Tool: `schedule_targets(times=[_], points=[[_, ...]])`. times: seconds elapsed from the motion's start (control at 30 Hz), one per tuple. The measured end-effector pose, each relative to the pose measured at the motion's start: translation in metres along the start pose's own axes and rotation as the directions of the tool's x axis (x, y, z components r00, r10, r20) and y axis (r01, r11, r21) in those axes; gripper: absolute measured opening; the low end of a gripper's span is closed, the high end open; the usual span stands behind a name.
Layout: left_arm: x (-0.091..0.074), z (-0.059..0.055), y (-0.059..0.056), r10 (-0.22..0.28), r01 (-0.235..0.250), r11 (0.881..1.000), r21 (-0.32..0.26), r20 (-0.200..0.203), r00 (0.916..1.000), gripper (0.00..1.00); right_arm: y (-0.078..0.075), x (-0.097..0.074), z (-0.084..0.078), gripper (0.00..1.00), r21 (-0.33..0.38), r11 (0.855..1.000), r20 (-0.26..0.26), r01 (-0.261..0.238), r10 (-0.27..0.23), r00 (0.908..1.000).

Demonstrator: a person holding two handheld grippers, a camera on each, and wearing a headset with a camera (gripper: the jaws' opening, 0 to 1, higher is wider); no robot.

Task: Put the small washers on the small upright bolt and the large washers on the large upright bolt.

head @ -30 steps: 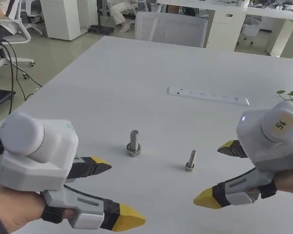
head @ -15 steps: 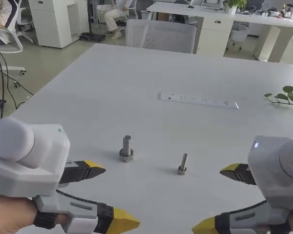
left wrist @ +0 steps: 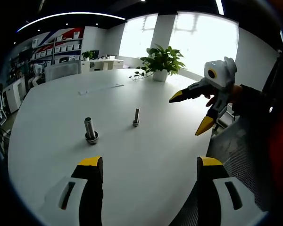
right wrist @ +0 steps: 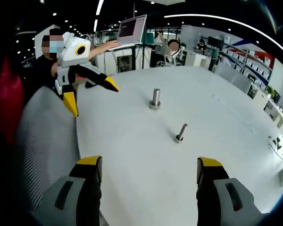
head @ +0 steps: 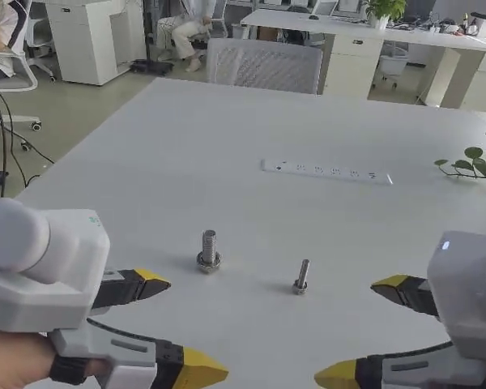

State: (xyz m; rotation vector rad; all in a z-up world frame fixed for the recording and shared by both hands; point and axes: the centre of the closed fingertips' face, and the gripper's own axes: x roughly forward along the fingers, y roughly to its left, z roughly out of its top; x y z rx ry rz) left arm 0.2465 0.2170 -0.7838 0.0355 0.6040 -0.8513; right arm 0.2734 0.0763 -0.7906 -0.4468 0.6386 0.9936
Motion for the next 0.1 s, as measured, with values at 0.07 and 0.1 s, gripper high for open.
schedule_targets(times=[0.07, 0.1], points=[[0.0001, -0.0003, 0.0001, 0.001, -0.001, 1.000, 0.000, 0.000, 1.0000, 0.82, -0.0012, 0.0007, 0.0010, 0.84, 0.005, 1.000, 0.005, 0.003, -0.004, 1.0000], [0.0000, -0.0005, 0.0003, 0.002, -0.002, 1.000, 0.000, -0.001, 1.0000, 0.81, -0.0017, 0.0010, 0.0010, 0.84, 0.007, 1.000, 0.005, 0.006, -0.006, 1.0000]])
